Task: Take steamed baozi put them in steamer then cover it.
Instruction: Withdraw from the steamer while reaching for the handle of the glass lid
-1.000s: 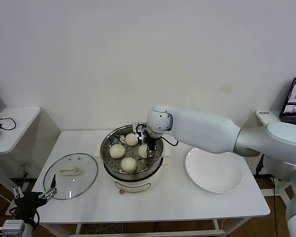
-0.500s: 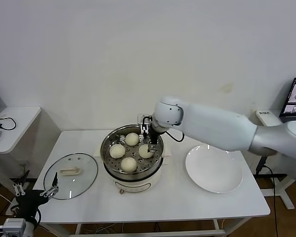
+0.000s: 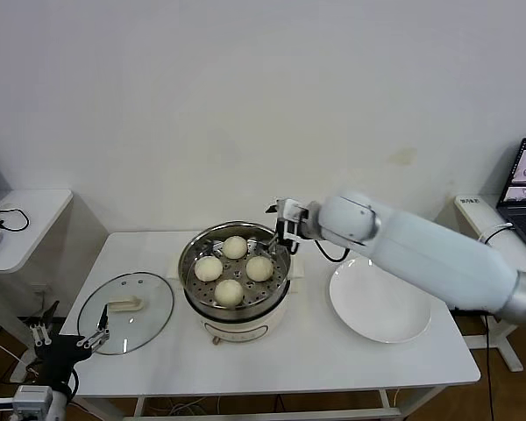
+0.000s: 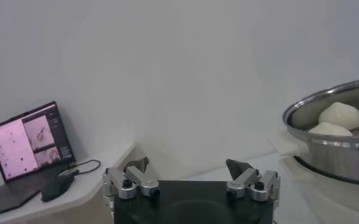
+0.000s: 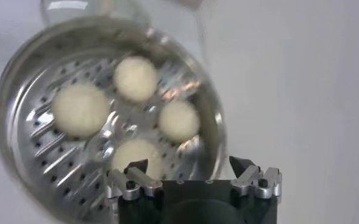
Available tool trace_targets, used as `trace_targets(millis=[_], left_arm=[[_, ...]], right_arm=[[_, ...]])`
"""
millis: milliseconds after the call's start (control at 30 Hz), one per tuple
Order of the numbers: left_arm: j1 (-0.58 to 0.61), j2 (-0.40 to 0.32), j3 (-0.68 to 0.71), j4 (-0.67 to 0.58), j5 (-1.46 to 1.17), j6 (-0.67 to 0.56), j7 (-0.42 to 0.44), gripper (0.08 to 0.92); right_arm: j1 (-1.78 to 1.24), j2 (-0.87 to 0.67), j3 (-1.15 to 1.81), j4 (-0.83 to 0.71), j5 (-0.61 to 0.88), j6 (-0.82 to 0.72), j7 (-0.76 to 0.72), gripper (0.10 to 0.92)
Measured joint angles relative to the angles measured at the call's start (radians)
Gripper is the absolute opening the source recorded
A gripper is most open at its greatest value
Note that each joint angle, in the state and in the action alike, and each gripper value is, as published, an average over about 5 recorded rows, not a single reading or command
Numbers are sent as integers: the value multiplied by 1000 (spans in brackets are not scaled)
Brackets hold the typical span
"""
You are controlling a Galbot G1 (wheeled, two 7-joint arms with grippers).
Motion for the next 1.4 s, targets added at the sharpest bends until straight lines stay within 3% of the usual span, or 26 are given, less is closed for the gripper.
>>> trace_targets(millis=[367, 800, 1167, 1400], left_arm=[[-27, 10, 22, 43, 57, -49, 1, 823], [-72, 27, 45, 150, 372, -137, -45, 823], [-135, 106, 82, 318, 894, -201, -69, 823], [-199, 172, 130, 446, 1086, -227, -83, 823]], right_arm=[[-548, -19, 541, 115, -135, 305, 177, 823], [-1188, 268, 1151, 200, -286, 658, 197, 823], [-1508, 469, 1441, 295, -308, 769, 208, 823], [-1616, 538, 1542, 342, -289, 786, 216, 823]])
